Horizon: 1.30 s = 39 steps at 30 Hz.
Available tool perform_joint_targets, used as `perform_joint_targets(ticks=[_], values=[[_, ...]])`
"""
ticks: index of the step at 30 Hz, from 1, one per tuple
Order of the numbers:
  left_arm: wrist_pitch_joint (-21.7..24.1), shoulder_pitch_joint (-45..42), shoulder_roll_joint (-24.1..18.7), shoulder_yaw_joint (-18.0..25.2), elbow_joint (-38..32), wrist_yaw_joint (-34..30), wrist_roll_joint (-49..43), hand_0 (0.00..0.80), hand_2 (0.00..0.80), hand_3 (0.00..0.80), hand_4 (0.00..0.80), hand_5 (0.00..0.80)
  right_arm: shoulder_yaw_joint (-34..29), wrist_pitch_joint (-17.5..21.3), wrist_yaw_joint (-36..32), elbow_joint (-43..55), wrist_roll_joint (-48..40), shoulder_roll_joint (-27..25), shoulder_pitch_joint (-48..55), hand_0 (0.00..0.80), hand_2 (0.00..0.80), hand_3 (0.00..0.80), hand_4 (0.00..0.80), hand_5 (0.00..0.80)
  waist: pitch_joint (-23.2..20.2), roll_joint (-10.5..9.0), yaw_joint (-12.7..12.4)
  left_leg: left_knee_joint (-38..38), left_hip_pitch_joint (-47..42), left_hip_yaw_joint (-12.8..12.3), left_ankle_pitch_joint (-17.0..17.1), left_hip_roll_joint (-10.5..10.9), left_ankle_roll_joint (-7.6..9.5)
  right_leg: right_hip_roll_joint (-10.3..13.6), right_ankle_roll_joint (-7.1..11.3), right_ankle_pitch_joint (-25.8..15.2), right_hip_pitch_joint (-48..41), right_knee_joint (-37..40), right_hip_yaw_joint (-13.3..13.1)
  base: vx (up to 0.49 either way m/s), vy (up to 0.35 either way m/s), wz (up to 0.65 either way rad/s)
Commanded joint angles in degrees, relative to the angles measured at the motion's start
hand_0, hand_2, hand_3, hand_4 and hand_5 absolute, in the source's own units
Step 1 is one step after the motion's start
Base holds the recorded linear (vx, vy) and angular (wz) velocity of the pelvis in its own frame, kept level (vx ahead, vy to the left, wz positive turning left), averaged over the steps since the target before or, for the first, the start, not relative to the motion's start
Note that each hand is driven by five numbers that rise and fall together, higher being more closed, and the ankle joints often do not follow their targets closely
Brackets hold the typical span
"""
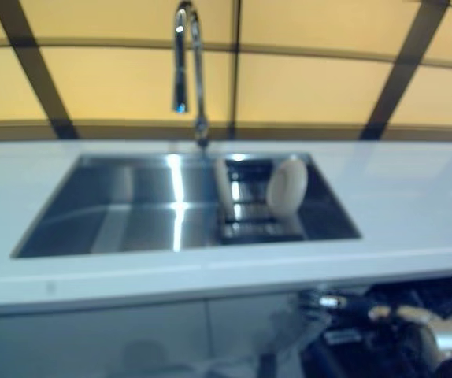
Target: Take plates into dishwasher
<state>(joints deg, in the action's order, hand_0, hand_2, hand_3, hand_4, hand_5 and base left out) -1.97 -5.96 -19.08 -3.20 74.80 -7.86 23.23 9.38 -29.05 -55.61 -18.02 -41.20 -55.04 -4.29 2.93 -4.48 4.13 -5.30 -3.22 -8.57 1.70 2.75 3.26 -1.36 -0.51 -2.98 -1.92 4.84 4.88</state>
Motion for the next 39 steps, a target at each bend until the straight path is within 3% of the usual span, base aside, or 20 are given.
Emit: perform_joint_targets(ticks=[1,9,16,21,27,33,39], values=[[-0.05,3.25,-2.41,0.44,4.07,-0.63,-1.05,0.0,0.0,0.0,0.0,0.0,-5.2,4.22,-10.21,-1.56,3.64,-3.47,-13.79,0.0,0.0,0.0,0.0,0.0,-3.83,-0.77,-0.63,0.3,-2.04,-0.3,-4.78,-0.3,-0.82,0.51,3.76,3.61,0.07,-4.11,-0.01,-0.017,-0.021,-0.1],[-0.39,3.84,-3.86,0.97,4.15,-1.31,-1.39,0.0,0.0,0.0,0.0,0.0,-3.13,3.07,-19.57,-1.43,11.84,-2.41,-9.22,0.0,0.0,0.0,0.0,0.0,-3.15,-0.45,-0.33,0.3,-2.1,-0.62,-4.74,-0.46,-0.91,0.78,3.95,3.65,0.14,-4.38,0.56,-0.004,-0.004,-0.02],[-0.72,3.78,-4.86,1.13,3.97,-2.29,-1.13,0.0,0.0,0.0,0.0,0.0,-4.97,2.0,-23.2,6.87,4.1,-2.9,-6.47,0.0,0.0,0.0,0.0,0.0,-2.69,-0.41,-0.04,0.3,-2.02,-0.67,-4.52,-0.61,-0.94,0.8,4.2,3.58,0.4,-4.81,0.65,0.0,0.0,0.0],[-0.46,3.19,-4.58,1.03,3.76,-2.4,-1.49,0.0,0.0,0.0,0.0,0.0,-11.21,2.09,-11.19,10.22,-14.77,-2.82,-8.78,0.0,0.0,0.0,0.0,0.0,-2.78,-0.41,-0.05,0.3,-2.24,-0.53,-4.76,-0.72,-0.83,0.77,4.45,3.73,0.39,-5.14,0.37,0.0,0.0,0.0],[0.82,2.27,-3.38,1.03,4.15,-1.76,-1.39,0.0,0.0,0.0,0.0,0.0,-18.72,3.85,2.3,6.02,-28.74,-1.87,-11.65,0.0,0.0,0.0,0.0,0.0,-3.27,-0.11,0.14,0.3,-2.47,-0.6,-5.24,-0.72,-0.66,0.69,4.61,3.87,0.18,-4.91,-0.19,0.0,0.0,0.0],[0.56,2.83,-3.14,0.61,4.38,-1.21,-0.78,0.0,0.0,0.0,0.0,0.0,-21.84,7.31,10.3,0.12,-30.87,-2.96,-14.6,0.0,0.0,0.0,0.0,0.0,-3.43,0.15,0.28,0.3,-2.7,-0.69,-5.59,-0.55,-0.52,0.49,4.55,4.04,0.1,-4.81,-0.64,0.0,0.0,0.0],[0.53,3.32,-2.44,-0.51,4.01,-1.15,-0.58,0.0,0.0,0.0,0.0,0.0,-21.02,15.22,23.12,-5.29,-26.64,-3.49,-18.6,0.0,0.0,0.0,0.0,0.0,-3.21,0.42,-0.16,0.3,-2.92,-0.58,-5.74,-0.29,-0.38,0.45,4.58,3.69,-0.07,-4.33,-0.54,-0.002,0.027,-0.01]])
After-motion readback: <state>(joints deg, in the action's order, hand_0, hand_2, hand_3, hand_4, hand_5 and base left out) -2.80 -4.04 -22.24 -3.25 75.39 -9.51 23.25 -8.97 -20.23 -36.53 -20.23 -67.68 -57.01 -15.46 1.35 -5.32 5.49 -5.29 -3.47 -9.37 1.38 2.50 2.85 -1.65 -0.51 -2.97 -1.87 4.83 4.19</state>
